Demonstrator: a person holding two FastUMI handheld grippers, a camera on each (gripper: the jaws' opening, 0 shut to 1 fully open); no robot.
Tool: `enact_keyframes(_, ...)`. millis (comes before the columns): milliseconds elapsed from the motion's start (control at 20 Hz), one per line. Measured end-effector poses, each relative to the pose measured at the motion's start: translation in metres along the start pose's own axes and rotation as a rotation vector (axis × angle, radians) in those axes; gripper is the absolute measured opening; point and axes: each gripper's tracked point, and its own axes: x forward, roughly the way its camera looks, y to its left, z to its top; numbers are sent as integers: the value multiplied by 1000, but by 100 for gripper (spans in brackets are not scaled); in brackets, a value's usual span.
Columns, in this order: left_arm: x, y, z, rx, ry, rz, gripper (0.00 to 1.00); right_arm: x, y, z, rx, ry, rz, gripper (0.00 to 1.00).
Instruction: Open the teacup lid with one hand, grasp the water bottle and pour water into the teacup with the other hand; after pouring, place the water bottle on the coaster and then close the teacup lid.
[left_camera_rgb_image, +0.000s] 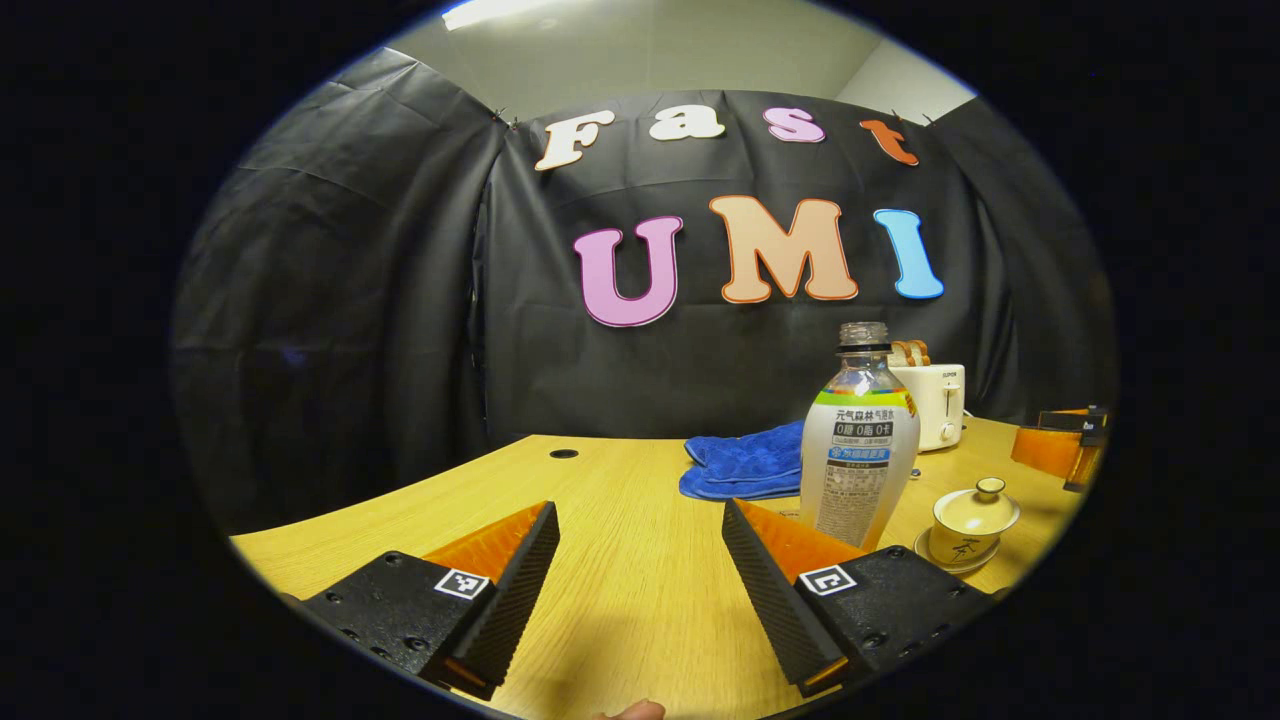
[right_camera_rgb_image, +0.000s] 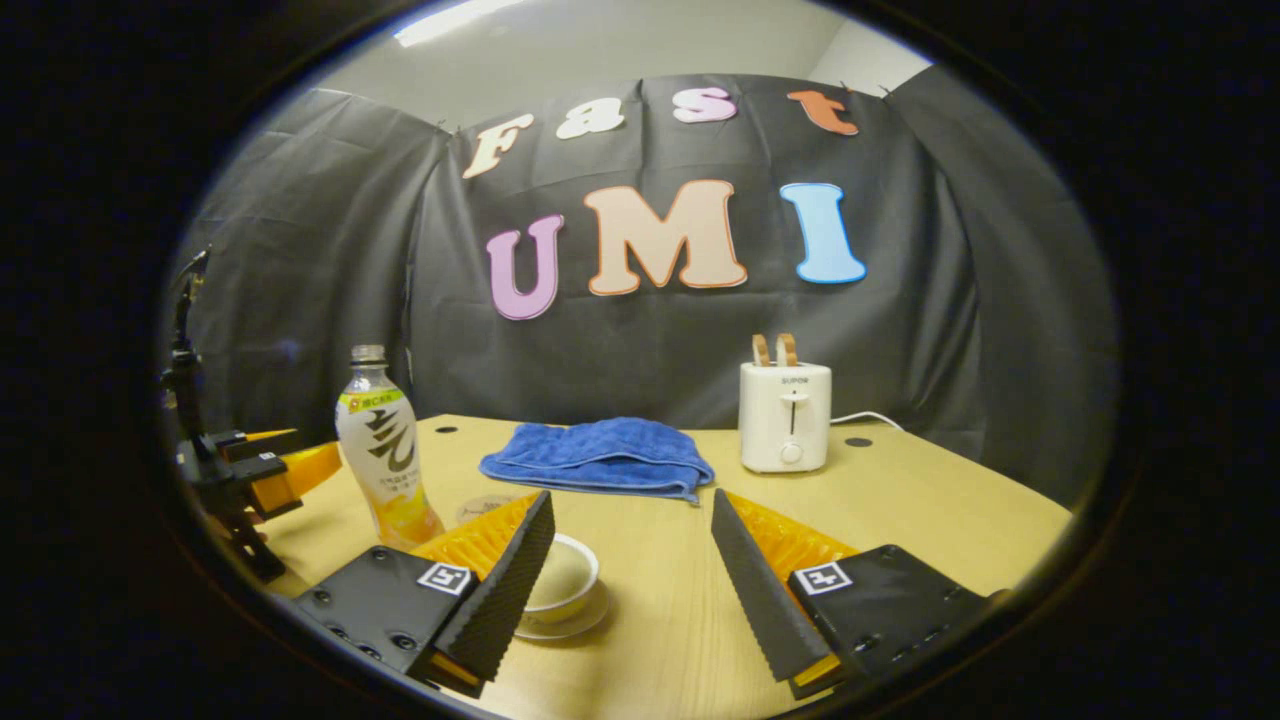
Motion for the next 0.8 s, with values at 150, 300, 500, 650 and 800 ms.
enact_keyframes(150,1,-1,-1,-1,1,-3,96,4,17,-1,-31,14,44,96)
enact_keyframes(300,2,-2,-1,-2,1,-4,96,7,33,-6,-60,37,84,96)
enact_keyframes(500,1,-1,-1,-2,1,-3,96,11,44,-17,-100,71,103,96)
enact_keyframes(650,0,-2,-1,-2,1,-3,96,11,51,-24,-134,90,119,96)
enact_keyframes(800,-2,-1,-1,-2,1,-3,96,13,52,-29,-163,103,116,96)
